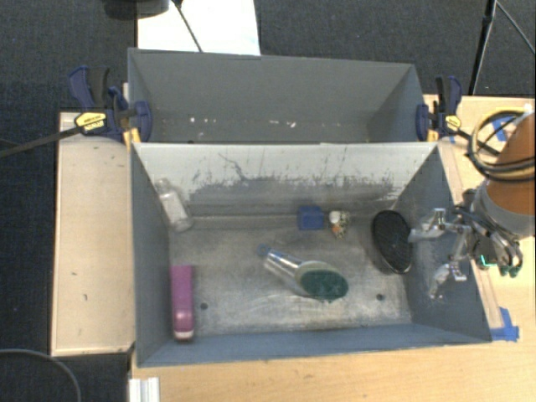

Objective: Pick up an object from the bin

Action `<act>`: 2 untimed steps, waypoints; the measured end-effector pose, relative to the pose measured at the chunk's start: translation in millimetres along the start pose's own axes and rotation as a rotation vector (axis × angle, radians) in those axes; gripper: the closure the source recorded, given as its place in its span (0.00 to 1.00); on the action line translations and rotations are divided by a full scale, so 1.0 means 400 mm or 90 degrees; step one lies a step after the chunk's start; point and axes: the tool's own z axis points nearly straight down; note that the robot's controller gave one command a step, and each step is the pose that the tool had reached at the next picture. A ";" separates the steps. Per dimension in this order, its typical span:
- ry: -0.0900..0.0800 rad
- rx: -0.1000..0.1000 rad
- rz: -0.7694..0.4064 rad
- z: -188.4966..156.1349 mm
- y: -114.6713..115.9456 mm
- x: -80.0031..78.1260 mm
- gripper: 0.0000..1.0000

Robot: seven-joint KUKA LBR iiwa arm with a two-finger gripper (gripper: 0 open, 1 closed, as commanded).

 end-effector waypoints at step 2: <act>-0.007 -0.003 0.060 0.229 0.421 -0.033 0.00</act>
Offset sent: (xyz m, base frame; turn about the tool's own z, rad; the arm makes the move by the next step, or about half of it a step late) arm 0.0048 0.0877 -0.1232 0.0137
